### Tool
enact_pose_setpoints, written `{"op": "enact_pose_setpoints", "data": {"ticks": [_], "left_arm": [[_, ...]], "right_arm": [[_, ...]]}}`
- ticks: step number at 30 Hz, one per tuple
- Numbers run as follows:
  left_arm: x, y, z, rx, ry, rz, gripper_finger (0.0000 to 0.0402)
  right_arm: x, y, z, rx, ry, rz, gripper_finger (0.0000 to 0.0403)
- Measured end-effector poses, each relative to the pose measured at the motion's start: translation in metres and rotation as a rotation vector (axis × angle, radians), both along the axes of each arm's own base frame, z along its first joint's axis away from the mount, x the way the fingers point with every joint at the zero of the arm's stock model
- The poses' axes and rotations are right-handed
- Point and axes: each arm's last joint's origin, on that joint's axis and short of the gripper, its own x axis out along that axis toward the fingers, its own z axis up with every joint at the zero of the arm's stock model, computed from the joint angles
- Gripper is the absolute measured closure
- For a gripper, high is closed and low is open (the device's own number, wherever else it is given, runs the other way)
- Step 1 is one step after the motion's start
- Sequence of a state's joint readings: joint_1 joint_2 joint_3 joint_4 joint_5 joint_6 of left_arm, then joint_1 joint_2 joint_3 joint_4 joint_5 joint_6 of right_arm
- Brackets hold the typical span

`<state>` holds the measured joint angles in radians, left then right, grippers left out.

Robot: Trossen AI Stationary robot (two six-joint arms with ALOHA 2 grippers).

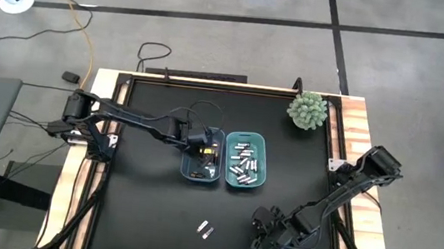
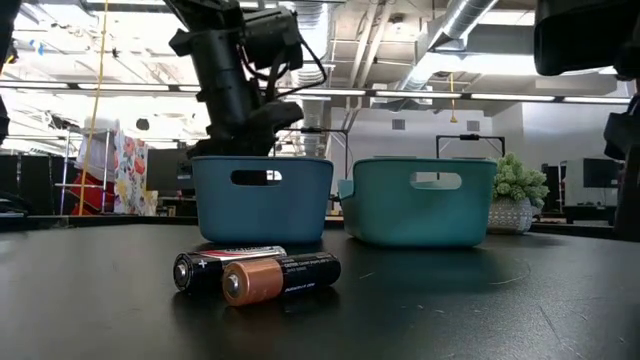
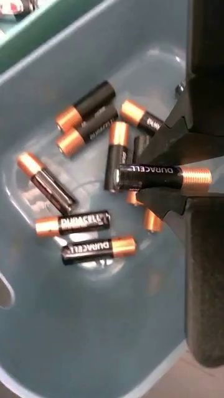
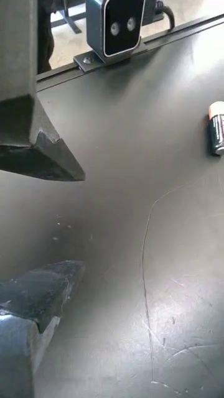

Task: Sort batteries
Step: Put the black battery into the blue bin

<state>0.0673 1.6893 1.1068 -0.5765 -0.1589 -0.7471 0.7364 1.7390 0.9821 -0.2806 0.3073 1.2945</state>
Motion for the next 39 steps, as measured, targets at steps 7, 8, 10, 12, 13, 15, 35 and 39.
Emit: {"op": "enact_pose_setpoints", "data": {"ticks": [7, 8, 10, 12, 13, 15, 35, 39], "left_arm": [[0.002, 0.001, 0.001, 0.022, -0.026, 0.008, 0.0356], [0.003, 0.001, 0.001, 0.023, -0.033, 0.008, 0.0354], [0.003, 0.001, 0.001, 0.024, -0.041, 0.009, 0.0346], [0.004, 0.001, 0.002, 0.022, -0.052, 0.014, 0.0337], [0.005, 0.001, 0.002, 0.019, -0.057, 0.022, 0.0331], [0.004, 0.001, 0.002, 0.014, -0.056, 0.031, 0.0322], [0.004, 0.002, 0.002, -0.007, -0.058, 0.034, 0.0274], [0.003, 0.001, 0.003, -0.015, -0.056, 0.032, 0.0274]], "right_arm": [[0.000, 0.000, 0.000, -0.005, -0.001, 0.008, 0.0164], [0.000, 0.000, 0.000, -0.005, -0.001, 0.008, 0.0164], [0.000, 0.001, 0.000, -0.003, -0.001, 0.006, 0.0164], [-0.001, 0.001, 0.000, -0.003, -0.001, 0.007, 0.0164], [-0.001, 0.001, 0.000, -0.003, -0.001, 0.009, 0.0164], [-0.002, 0.002, 0.000, -0.002, -0.001, 0.013, 0.0164], [-0.010, -0.002, 0.008, -0.042, 0.034, 0.030, 0.0164], [-0.011, -0.003, 0.007, -0.081, 0.034, 0.081, 0.0164]]}}
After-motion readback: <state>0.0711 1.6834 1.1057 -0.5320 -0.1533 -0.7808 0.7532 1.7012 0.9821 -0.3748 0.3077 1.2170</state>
